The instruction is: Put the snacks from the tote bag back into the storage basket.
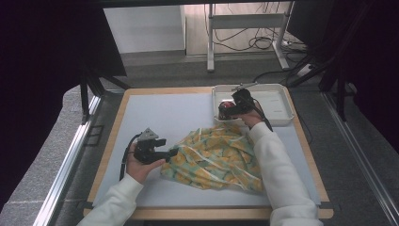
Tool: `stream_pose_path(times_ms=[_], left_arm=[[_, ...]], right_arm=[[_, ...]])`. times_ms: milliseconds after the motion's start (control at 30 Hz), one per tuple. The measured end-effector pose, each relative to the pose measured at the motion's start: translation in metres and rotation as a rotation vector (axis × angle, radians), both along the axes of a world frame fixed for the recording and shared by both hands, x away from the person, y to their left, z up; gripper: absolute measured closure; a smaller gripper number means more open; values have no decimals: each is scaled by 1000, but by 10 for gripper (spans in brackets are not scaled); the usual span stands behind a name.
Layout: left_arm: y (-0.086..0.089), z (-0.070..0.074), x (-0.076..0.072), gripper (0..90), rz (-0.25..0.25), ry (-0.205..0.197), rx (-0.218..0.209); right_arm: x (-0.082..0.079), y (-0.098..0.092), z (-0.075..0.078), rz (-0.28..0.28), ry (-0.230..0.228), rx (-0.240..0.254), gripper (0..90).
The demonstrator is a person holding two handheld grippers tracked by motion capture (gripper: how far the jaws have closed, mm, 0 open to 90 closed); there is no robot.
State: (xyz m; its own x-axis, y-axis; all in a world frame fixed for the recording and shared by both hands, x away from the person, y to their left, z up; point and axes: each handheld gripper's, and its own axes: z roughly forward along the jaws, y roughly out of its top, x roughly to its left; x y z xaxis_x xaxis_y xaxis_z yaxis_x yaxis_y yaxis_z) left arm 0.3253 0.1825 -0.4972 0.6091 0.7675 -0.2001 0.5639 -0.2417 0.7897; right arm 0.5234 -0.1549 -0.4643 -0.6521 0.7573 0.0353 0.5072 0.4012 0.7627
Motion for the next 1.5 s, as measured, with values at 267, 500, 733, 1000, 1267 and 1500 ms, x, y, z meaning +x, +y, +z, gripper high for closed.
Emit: stream_pose_path(times_ms=[267, 500, 733, 1000, 1267, 1500], left_arm=[[1, 0, 0, 296, 1, 1, -1], [0, 0, -1, 296, 3, 3, 0], [2, -1, 1, 296, 4, 6, -3], [1, 0, 0, 296, 3, 2, -2], [0, -1, 0, 296, 4, 5, -4], [0, -1, -1, 296, -2, 5, 1]], right_arm=[[-14, -6, 11, -5, -44, 40, 153], [-29, -11, 16, 20, -59, 57, 180], [-53, -19, 20, 55, -72, 65, 187], [-89, -34, 25, 80, -98, 67, 194], [-130, -56, 16, 96, -103, 63, 199], [-154, -74, -1, 99, -70, 49, 198]])
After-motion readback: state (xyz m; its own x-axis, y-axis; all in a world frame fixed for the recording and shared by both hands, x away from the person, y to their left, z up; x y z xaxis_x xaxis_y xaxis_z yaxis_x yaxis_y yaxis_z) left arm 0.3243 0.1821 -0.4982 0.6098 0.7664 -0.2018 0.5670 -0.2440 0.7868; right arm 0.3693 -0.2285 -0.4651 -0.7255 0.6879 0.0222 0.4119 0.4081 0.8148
